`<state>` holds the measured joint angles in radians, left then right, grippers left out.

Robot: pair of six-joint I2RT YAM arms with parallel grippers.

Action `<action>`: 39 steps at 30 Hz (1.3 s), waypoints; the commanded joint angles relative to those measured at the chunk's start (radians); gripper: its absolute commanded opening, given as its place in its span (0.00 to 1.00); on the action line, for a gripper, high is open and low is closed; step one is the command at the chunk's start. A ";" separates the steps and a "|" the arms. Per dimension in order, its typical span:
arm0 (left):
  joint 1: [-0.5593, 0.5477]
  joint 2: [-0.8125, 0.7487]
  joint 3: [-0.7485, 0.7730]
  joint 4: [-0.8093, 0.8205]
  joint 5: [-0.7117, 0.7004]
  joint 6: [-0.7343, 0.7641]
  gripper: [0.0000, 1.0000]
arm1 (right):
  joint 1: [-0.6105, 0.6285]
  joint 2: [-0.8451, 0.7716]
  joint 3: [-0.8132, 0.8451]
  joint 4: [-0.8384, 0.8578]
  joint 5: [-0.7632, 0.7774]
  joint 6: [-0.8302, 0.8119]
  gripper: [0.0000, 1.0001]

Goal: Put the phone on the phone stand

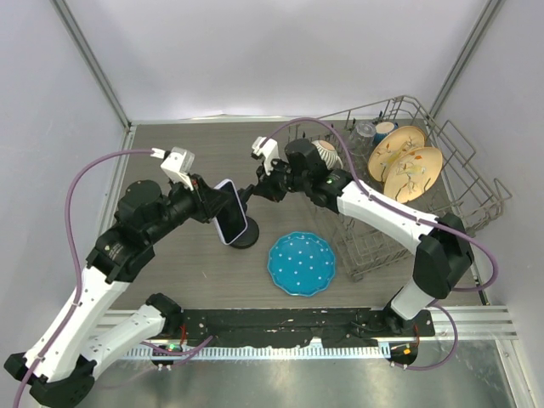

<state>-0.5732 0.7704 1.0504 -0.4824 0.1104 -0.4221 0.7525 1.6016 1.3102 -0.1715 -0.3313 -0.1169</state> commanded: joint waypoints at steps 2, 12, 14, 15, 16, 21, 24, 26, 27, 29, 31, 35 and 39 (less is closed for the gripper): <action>0.001 0.058 0.109 0.119 0.075 0.031 0.00 | 0.031 0.026 0.101 -0.055 -0.042 -0.119 0.01; 0.001 0.015 0.102 0.182 -0.101 0.019 0.00 | 0.062 0.015 0.065 0.039 -0.009 0.052 0.25; 0.001 -0.005 0.083 0.208 -0.158 0.019 0.00 | 0.061 0.001 0.052 0.075 -0.017 0.085 0.32; 0.001 -0.017 0.079 0.218 -0.163 0.028 0.00 | 0.061 0.003 0.060 0.075 -0.020 0.112 0.40; 0.001 -0.016 0.082 0.219 -0.170 0.032 0.00 | 0.061 0.004 0.069 0.057 -0.026 0.115 0.43; 0.001 0.012 0.132 0.186 -0.184 0.052 0.00 | 0.061 -0.009 0.077 0.027 -0.002 0.145 0.50; 0.001 0.012 0.132 0.208 -0.179 0.060 0.00 | 0.062 -0.054 0.029 0.064 0.055 0.155 0.50; 0.001 0.017 0.131 0.215 -0.169 0.066 0.00 | 0.061 -0.084 -0.043 0.114 0.081 0.178 0.50; 0.001 0.020 0.128 0.225 -0.163 0.072 0.00 | 0.061 -0.100 -0.073 0.191 0.093 0.186 0.50; 0.001 0.024 0.122 0.234 -0.155 0.080 0.00 | 0.071 -0.147 -0.170 0.280 0.138 0.189 0.48; 0.001 0.023 0.109 0.252 -0.137 0.080 0.00 | 0.085 -0.182 -0.219 0.378 0.191 0.184 0.45; 0.001 0.012 0.088 0.265 -0.114 0.078 0.00 | 0.100 -0.198 -0.295 0.484 0.207 0.169 0.41; 0.001 0.006 0.098 0.220 -0.066 0.108 0.00 | 0.107 -0.172 -0.293 0.526 0.167 0.155 0.40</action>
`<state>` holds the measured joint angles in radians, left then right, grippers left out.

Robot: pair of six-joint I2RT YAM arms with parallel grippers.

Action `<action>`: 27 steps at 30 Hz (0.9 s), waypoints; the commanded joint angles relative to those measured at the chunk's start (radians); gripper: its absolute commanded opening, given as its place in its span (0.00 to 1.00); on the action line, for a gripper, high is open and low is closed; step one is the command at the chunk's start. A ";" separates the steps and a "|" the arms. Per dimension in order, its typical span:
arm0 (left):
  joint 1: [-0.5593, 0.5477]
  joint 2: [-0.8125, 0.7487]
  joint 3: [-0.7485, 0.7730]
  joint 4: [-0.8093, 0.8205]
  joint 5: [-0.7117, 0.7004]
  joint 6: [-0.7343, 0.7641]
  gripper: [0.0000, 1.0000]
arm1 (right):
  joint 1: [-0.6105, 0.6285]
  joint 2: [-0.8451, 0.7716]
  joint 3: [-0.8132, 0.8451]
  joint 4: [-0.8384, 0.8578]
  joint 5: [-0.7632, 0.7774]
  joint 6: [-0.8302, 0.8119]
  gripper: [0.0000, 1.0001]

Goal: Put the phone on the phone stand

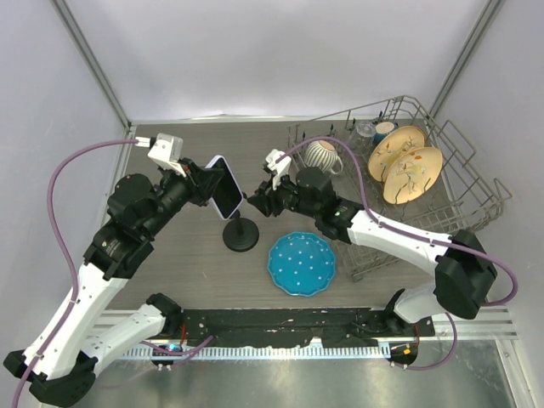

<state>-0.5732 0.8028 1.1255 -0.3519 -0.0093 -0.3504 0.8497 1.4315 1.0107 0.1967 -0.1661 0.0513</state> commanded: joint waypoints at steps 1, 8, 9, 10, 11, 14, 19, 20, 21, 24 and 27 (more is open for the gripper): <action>0.001 -0.028 0.028 0.080 0.055 0.040 0.00 | 0.009 0.004 0.006 0.164 -0.004 -0.014 0.40; 0.001 -0.068 0.034 0.036 0.032 0.074 0.00 | 0.025 0.064 0.046 0.173 -0.004 -0.036 0.37; 0.001 -0.071 0.034 0.031 0.034 0.076 0.00 | 0.028 0.076 0.052 0.153 0.006 -0.042 0.37; 0.001 -0.071 0.036 0.031 0.032 0.077 0.00 | 0.032 0.079 0.058 0.142 0.013 -0.045 0.37; 0.001 -0.073 0.036 0.027 0.031 0.077 0.00 | 0.035 0.081 0.071 0.133 0.014 -0.045 0.37; 0.001 -0.073 0.033 0.024 0.029 0.083 0.00 | 0.037 0.084 0.068 0.130 0.013 -0.047 0.36; 0.001 -0.068 0.030 0.028 0.038 0.080 0.00 | 0.038 0.089 0.072 0.133 0.011 -0.073 0.34; 0.001 -0.065 0.030 0.028 0.038 0.079 0.00 | 0.038 0.092 0.074 0.132 0.011 -0.079 0.33; 0.001 -0.066 0.030 0.027 0.040 0.077 0.00 | 0.038 0.095 0.077 0.127 0.011 -0.079 0.33; 0.001 -0.062 0.030 0.027 0.043 0.076 0.00 | 0.038 0.104 0.085 0.118 0.008 -0.087 0.33; 0.001 -0.062 0.031 0.027 0.046 0.076 0.00 | 0.038 0.107 0.092 0.115 0.005 -0.087 0.32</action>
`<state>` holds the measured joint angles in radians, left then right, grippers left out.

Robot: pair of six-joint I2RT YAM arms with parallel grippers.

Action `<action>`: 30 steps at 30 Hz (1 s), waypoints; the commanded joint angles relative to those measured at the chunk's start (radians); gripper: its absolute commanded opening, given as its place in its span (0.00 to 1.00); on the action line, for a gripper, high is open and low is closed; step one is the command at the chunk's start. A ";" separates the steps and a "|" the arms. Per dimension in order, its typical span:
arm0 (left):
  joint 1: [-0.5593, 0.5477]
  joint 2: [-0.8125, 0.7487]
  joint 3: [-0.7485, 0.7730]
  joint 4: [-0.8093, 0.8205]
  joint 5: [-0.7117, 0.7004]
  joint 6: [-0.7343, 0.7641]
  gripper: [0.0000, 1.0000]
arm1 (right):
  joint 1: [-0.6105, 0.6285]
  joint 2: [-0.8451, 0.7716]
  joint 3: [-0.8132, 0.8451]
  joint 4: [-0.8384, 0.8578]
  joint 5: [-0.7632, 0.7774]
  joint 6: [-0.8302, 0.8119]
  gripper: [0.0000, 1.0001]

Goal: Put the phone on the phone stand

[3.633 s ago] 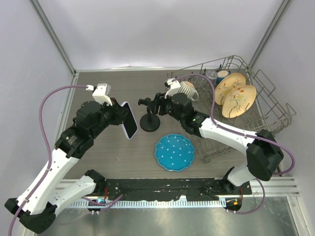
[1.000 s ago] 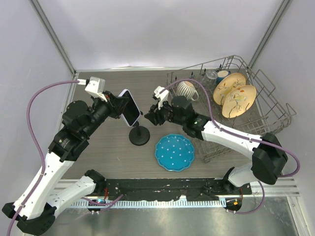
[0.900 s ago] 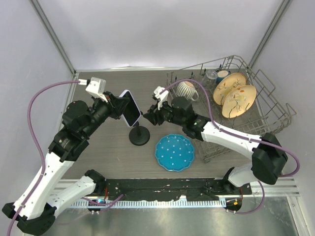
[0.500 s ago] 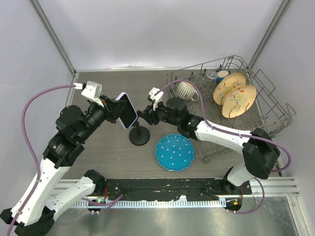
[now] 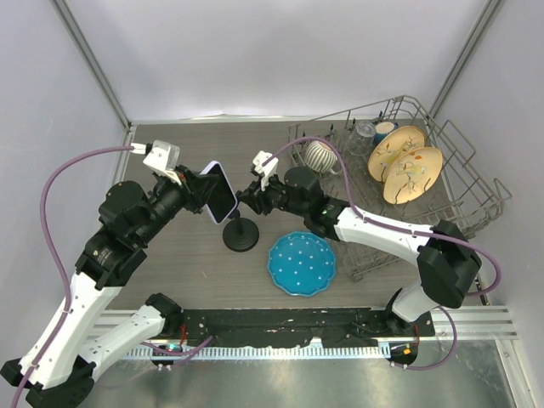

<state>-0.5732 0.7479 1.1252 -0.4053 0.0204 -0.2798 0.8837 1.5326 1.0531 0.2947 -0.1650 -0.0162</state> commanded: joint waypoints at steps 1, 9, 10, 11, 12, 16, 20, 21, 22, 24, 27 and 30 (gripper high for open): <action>0.001 -0.004 0.033 0.080 0.018 0.004 0.00 | 0.006 0.008 0.051 0.017 -0.001 -0.018 0.32; -0.001 0.001 0.027 0.080 0.023 0.001 0.00 | 0.004 0.020 0.058 0.001 -0.014 -0.022 0.28; 0.001 -0.001 0.027 0.082 0.023 0.001 0.00 | 0.004 0.020 0.056 0.001 -0.011 -0.024 0.28; 0.001 -0.001 0.027 0.080 0.021 0.001 0.00 | 0.004 0.021 0.054 0.001 -0.011 -0.024 0.27; 0.001 0.001 0.027 0.082 0.024 0.001 0.00 | 0.004 0.021 0.054 0.001 -0.013 -0.024 0.27; 0.001 0.001 0.022 0.083 0.024 -0.002 0.00 | 0.004 0.024 0.054 0.017 -0.027 -0.021 0.24; 0.001 -0.004 0.015 0.088 0.030 -0.007 0.00 | 0.004 0.034 0.061 0.014 -0.024 -0.022 0.21; 0.001 -0.002 0.012 0.089 0.030 -0.007 0.00 | 0.004 0.035 0.061 0.017 -0.025 -0.022 0.21; 0.001 -0.005 0.008 0.092 0.030 -0.007 0.00 | 0.004 0.037 0.058 0.020 -0.024 -0.021 0.21; 0.001 -0.004 0.008 0.094 0.032 -0.009 0.00 | 0.004 0.040 0.053 0.030 -0.027 -0.016 0.20; 0.001 -0.002 0.007 0.094 0.038 -0.010 0.00 | 0.004 0.044 0.054 0.032 -0.031 -0.014 0.19; 0.001 -0.002 0.004 0.097 0.042 -0.013 0.00 | 0.004 0.044 0.058 0.032 -0.034 -0.016 0.12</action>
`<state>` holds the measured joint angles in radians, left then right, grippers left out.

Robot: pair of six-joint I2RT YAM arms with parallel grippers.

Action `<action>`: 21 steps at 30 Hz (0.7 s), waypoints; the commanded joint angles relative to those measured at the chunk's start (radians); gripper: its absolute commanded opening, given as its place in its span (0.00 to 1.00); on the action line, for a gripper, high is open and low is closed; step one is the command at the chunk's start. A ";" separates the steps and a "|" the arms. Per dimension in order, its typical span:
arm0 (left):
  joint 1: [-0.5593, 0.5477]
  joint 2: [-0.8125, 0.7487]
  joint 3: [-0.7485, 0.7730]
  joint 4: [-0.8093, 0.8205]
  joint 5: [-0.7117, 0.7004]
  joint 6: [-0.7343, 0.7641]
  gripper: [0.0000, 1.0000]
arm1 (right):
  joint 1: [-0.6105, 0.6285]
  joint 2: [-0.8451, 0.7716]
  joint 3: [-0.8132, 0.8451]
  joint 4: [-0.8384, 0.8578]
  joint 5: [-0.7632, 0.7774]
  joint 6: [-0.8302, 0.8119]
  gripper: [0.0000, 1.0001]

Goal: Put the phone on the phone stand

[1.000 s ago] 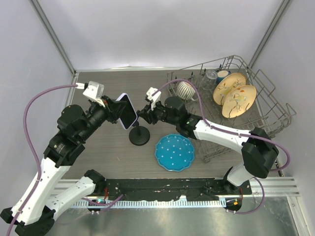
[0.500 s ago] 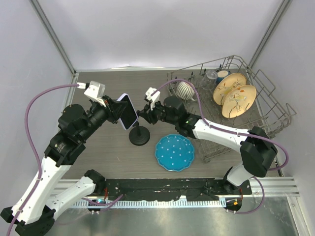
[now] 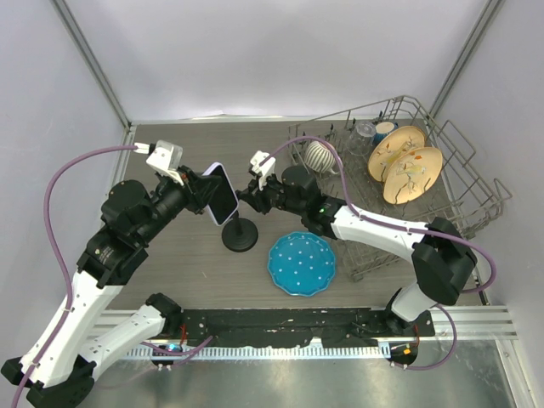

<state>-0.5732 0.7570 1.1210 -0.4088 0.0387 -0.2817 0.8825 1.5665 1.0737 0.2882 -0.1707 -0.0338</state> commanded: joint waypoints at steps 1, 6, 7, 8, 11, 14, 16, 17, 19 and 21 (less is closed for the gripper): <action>0.001 -0.012 0.003 0.102 0.026 -0.011 0.00 | 0.006 0.009 0.034 0.040 -0.027 -0.001 0.06; 0.001 -0.045 -0.059 0.197 0.130 -0.011 0.00 | -0.002 -0.005 0.029 0.042 -0.070 0.012 0.01; 0.001 -0.062 -0.085 0.246 0.153 -0.014 0.00 | -0.008 -0.017 0.019 0.049 -0.119 0.026 0.01; 0.001 -0.065 -0.096 0.266 0.176 -0.016 0.00 | -0.023 -0.019 0.019 0.057 -0.151 0.032 0.01; 0.001 -0.048 -0.122 0.323 0.231 -0.027 0.00 | -0.053 0.006 0.044 0.025 -0.254 0.084 0.01; 0.001 -0.013 -0.145 0.376 0.286 -0.042 0.00 | -0.062 0.026 0.069 -0.009 -0.283 0.084 0.01; 0.001 -0.005 -0.164 0.406 0.311 -0.050 0.00 | -0.066 0.027 0.071 -0.011 -0.285 0.087 0.01; 0.001 -0.007 -0.167 0.430 0.306 -0.053 0.00 | -0.068 0.023 0.069 -0.015 -0.277 0.087 0.01; 0.001 -0.018 -0.162 0.427 0.262 -0.051 0.00 | -0.066 0.015 0.063 -0.015 -0.267 0.084 0.01; 0.001 -0.048 -0.158 0.421 0.238 -0.045 0.00 | -0.066 0.006 0.065 -0.032 -0.251 0.068 0.01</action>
<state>-0.5732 0.7639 0.9394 -0.1528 0.2909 -0.3145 0.8116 1.5909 1.1015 0.2649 -0.3988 0.0139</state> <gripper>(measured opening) 0.186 0.207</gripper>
